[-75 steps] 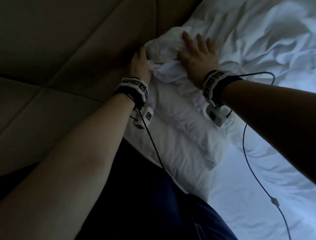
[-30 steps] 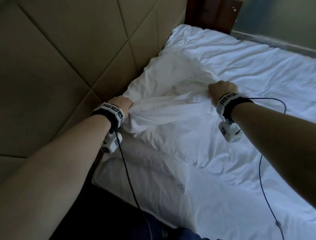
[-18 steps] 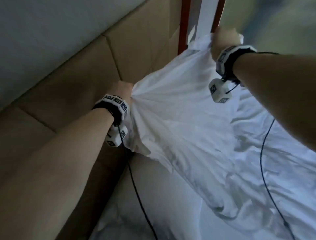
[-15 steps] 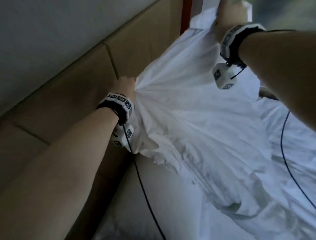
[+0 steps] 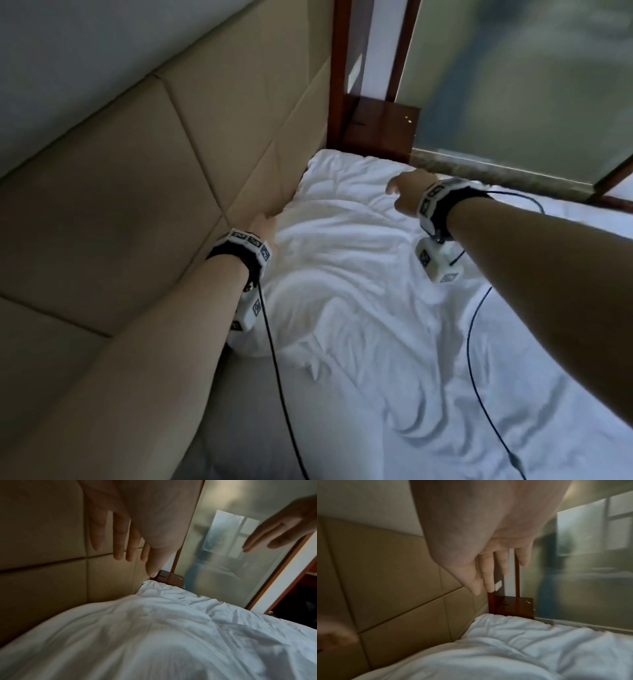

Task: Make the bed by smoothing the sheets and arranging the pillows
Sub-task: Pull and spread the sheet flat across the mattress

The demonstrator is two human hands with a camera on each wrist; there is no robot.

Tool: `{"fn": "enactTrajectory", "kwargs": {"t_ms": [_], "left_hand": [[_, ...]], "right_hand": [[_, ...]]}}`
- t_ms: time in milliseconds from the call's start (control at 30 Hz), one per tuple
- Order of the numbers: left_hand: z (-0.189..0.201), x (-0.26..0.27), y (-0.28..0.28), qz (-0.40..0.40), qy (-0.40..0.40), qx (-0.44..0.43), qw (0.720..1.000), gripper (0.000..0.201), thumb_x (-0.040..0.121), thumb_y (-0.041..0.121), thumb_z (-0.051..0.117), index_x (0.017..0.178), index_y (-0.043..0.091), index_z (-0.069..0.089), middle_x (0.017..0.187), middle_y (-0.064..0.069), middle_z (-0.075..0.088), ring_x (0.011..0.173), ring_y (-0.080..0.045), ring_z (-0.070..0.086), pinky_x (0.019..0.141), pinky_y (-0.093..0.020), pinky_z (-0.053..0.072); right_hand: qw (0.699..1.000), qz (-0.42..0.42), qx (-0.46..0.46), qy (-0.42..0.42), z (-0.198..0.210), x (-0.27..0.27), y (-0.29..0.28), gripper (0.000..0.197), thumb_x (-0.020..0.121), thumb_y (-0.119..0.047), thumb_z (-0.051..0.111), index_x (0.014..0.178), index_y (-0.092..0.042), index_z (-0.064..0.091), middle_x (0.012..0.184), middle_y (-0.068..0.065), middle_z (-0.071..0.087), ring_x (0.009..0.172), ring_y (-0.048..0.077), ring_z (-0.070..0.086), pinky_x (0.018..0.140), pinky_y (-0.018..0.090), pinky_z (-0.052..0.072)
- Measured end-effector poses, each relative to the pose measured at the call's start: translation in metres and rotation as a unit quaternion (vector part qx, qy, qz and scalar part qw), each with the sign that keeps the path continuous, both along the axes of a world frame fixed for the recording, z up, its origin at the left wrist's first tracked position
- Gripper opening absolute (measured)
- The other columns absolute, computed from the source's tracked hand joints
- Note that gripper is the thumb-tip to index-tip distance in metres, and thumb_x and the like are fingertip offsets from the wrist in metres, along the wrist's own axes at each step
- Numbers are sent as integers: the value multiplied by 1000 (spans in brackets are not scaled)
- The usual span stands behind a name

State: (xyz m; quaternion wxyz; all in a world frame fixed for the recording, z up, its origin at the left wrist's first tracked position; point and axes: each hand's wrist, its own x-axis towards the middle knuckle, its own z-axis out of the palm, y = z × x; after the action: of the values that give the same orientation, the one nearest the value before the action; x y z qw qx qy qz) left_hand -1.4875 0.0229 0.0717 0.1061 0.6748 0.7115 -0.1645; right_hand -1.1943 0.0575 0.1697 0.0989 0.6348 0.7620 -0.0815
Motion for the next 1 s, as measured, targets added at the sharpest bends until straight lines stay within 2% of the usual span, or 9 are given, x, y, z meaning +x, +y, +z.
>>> {"fn": "enactTrajectory", "kwargs": {"t_ms": [67,133,267,367,533,700,767,900,1000], "left_hand": [[-10,17,9,-50,11,-15,999,43,96,28,53,135,12,46,136,-9,51,114,-29,57,96,-44,49],[8,48,5,-78,5,-15,997,38,90,26,59,125,11,55,123,-9,60,102,-30,63,86,-42,54],[58,119,-20,-145,-21,1,989,31,83,24,65,112,12,65,107,-10,67,91,-30,66,80,-39,56],[78,175,-44,-187,-36,-6,982,32,79,28,66,108,14,65,101,-9,68,85,-28,66,77,-41,58],[102,263,-123,-254,-29,8,967,19,87,25,55,100,16,64,98,-7,64,78,-26,63,70,-34,53],[111,353,-190,-282,20,1,959,24,80,24,62,102,17,67,101,-7,68,84,-27,66,75,-39,58],[117,392,-224,-284,35,21,958,24,78,23,65,101,18,65,101,-6,67,83,-27,65,75,-39,58],[119,470,-297,-256,12,59,965,26,91,26,56,111,13,62,110,-8,64,96,-30,64,79,-36,53],[119,518,-346,-230,9,70,971,27,91,22,54,115,13,62,111,-11,65,94,-31,64,79,-37,54]], "right_hand": [[999,-43,-10,19,-2,25,-22,41,85,-15,49,123,-20,62,128,9,60,117,30,56,99,42,48],[996,-83,-7,37,5,48,-48,37,86,-13,49,119,-19,64,123,10,63,114,30,58,97,42,49],[989,-140,18,37,24,98,-109,36,84,-13,46,113,-20,66,118,7,65,107,29,62,93,42,52],[983,-179,16,37,30,137,-167,36,81,-12,45,110,-19,67,112,8,66,100,29,64,89,43,54],[974,-226,-21,25,19,206,-269,33,83,-11,44,106,-15,68,108,12,65,95,32,64,86,43,55],[964,-264,-26,31,14,298,-356,29,90,-14,47,112,-14,66,115,11,63,104,34,61,92,44,52],[963,-269,-20,24,13,345,-384,28,90,-12,48,111,-11,67,112,14,64,101,34,62,90,44,53],[969,-246,-13,13,7,431,-428,24,86,-15,50,103,-12,65,107,15,62,93,35,61,85,43,54],[978,-210,-8,11,4,483,-457,22,84,-16,49,99,-15,65,103,13,61,90,36,61,84,43,54]]}}
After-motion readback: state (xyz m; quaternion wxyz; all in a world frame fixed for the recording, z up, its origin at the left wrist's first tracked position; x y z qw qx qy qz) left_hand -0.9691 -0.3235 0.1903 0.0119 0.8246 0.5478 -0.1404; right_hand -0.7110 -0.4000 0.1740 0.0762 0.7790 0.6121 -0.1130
